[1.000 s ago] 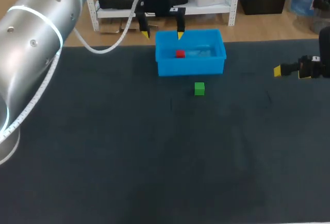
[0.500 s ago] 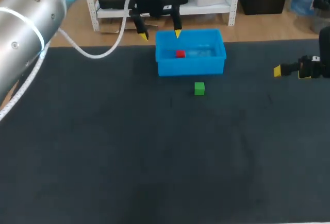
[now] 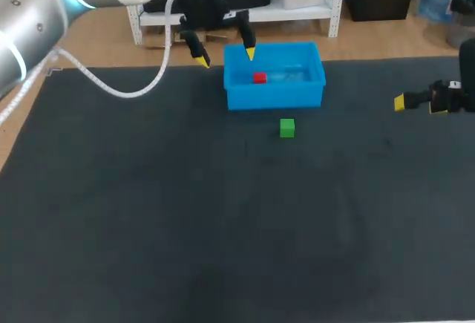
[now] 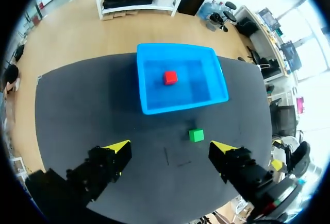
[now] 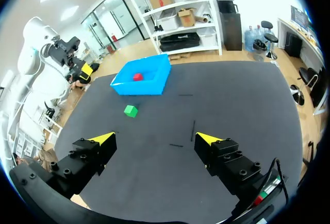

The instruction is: Use the left arm to pick the red cube and place it into the blue plastic box first, then use the right arm to grasp the green cube and put it into the same blue plastic box after the first action is fully finished.

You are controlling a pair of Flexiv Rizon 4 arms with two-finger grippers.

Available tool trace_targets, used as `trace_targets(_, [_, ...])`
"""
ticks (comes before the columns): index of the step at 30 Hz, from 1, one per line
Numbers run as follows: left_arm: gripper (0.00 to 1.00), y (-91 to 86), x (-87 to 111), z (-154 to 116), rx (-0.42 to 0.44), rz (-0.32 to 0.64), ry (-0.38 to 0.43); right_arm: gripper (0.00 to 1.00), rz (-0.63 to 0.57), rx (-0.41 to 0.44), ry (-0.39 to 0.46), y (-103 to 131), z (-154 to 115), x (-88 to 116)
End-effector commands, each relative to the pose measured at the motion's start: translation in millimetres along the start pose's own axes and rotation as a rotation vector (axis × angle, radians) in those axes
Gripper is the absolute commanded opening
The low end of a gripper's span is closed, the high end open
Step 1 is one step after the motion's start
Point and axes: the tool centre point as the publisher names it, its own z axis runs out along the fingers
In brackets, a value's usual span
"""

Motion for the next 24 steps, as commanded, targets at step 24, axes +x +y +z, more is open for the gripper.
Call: trace_targets(24, [1.0, 9.1, 39.4, -2.5, 0.153, -0.02, -0.333, 1.0, -0.001, -0.001, 0.001, -0.4, 0.2, -0.3])
